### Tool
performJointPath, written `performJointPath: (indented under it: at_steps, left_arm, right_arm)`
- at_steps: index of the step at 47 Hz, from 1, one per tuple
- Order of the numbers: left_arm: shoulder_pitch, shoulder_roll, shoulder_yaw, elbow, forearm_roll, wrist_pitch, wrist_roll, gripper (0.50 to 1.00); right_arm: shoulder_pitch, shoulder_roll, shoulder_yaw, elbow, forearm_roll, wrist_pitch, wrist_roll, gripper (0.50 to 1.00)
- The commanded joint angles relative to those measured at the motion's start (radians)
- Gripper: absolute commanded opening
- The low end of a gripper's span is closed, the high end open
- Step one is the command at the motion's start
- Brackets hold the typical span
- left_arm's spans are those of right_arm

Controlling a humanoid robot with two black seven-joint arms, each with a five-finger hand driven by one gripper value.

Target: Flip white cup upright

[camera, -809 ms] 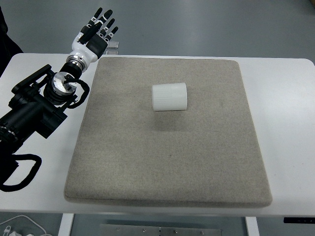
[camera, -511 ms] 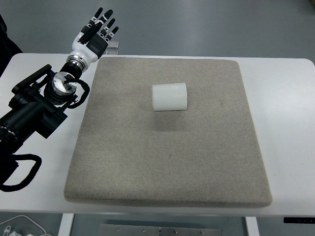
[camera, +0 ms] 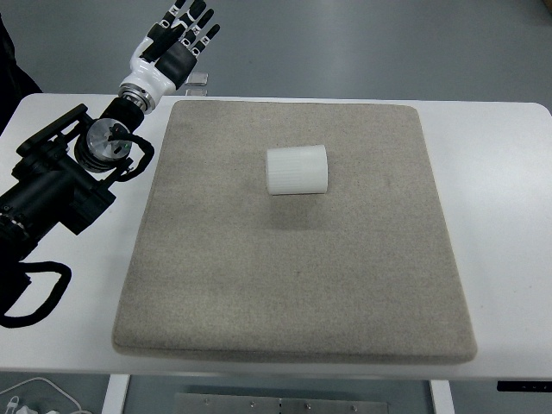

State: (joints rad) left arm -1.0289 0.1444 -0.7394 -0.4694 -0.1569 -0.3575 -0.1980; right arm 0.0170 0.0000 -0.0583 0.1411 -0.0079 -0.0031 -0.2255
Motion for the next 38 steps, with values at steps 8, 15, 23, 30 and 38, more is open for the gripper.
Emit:
performJointPath:
  at_steps: [8, 15, 23, 30, 38]
  left_arm:
    - [-0.052, -0.003, 0.014, -0.023, 0.353, 0.034, -0.052, 1.000]
    - [-0.071, 0.001, 0.023, -0.037, 0.487, 0.061, -0.075, 1.000]
    - [-0.094, 0.011, 0.153, -0.106, 0.530, 0.063, -0.066, 1.000]
    - [-0.114, 0.015, 0.247, -0.115, 0.550, 0.061, -0.066, 1.000]
    - [-0.158, 0.017, 0.344, -0.127, 0.617, 0.064, -0.054, 1.000]
  right_arm:
    - [0.000, 0.000, 0.000, 0.000, 0.000, 0.000, 0.000, 0.930]
    - [0.000, 0.000, 0.000, 0.000, 0.000, 0.000, 0.000, 0.930]
    - [0.000, 0.000, 0.000, 0.000, 0.000, 0.000, 0.000, 0.930]
    - [0.000, 0.000, 0.000, 0.000, 0.000, 0.000, 0.000, 0.930]
    - [0.000, 0.000, 0.000, 0.000, 0.000, 0.000, 0.000, 0.930]
